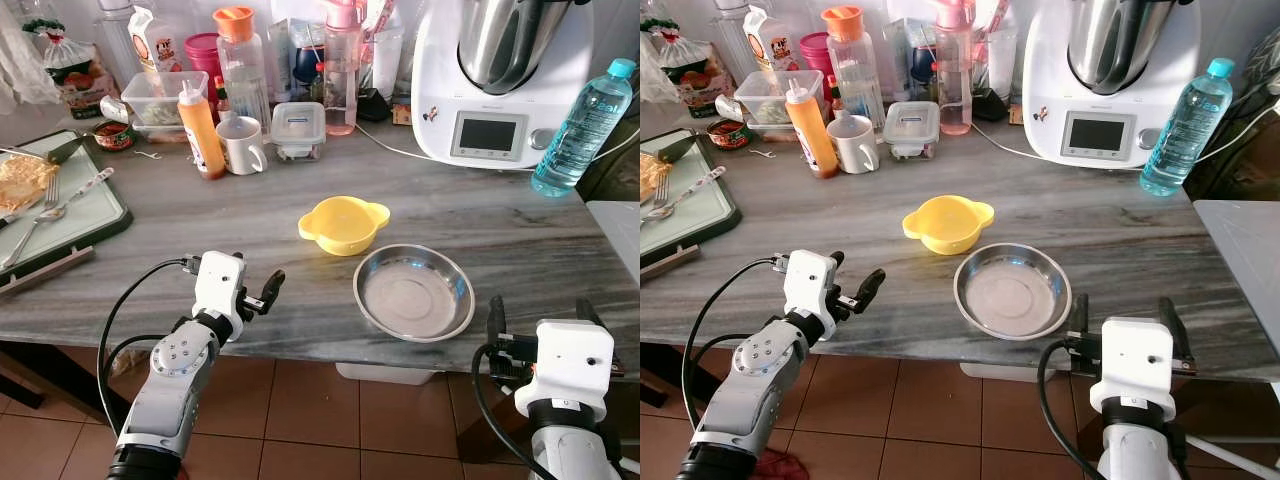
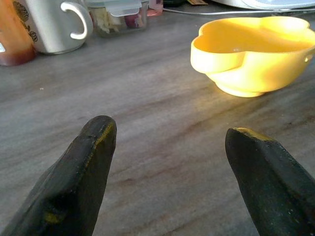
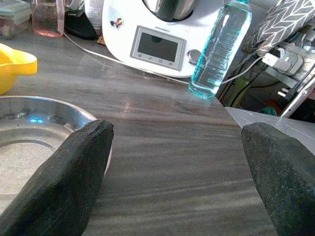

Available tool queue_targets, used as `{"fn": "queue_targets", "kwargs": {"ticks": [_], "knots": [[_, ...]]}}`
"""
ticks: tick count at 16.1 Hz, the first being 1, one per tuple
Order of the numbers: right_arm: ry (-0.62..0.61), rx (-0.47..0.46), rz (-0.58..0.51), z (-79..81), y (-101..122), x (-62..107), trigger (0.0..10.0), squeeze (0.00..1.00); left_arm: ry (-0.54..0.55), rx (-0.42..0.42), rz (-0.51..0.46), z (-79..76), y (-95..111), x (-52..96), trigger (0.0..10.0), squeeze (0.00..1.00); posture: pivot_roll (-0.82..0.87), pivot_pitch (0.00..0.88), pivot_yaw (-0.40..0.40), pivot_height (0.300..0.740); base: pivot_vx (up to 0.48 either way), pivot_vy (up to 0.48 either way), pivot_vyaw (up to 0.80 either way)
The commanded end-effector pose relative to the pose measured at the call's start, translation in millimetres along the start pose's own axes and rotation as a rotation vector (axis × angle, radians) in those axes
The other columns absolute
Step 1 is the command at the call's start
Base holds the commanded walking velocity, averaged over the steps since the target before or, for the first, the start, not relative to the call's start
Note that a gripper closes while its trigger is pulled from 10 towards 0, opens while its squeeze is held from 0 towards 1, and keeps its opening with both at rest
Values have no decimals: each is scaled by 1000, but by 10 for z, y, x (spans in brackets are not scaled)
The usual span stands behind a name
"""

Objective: Setting the table

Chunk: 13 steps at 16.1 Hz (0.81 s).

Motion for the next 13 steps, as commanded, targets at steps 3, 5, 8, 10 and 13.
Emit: {"fn": "queue_targets", "kwargs": {"ticks": [3, 5, 8, 10, 13], "knots": [[-12, 3, 1, -28, -7, 14, 10000, 0, -4, -25, 7, 2, 10, 7, 10000, 0, -17, 87, 41, 740, 0, 0, 0], [-12, 3, 4, -32, -19, 12, 10000, 0, 4, -26, 7, 13, 13, 0, 10000, 0, -16, 86, 41, 740, -249, 0, 0], [-10, 3, 4, -25, -24, 2, 10000, 0, 8, -25, 6, 12, 12, -2, 10000, 0, -15, 81, 39, 740, -268, 0, 0], [-10, 5, 5, -26, -32, 0, 10000, 0, 13, -25, 6, 14, 9, 0, 10000, 0, -14, 80, 38, 740, -281, 0, 0], [-9, 7, 5, -32, -40, -4, 10000, 0, 17, -24, 5, 13, 8, 0, 10000, 0, -13, 78, 36, 740, -284, 0, 0]]}}
Point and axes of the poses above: a point about 5 cm out from each wrist's last joint towards the gripper, its own x axis pointing back from the gripper into the wrist, its own y axis along the axis of the wrist's last joint, z = x × y, the point moved 2 cm from there along -x, pointing out of the wrist towards the gripper, and after that the axes turned 3 degrees about -x, right-handed, at the moved point
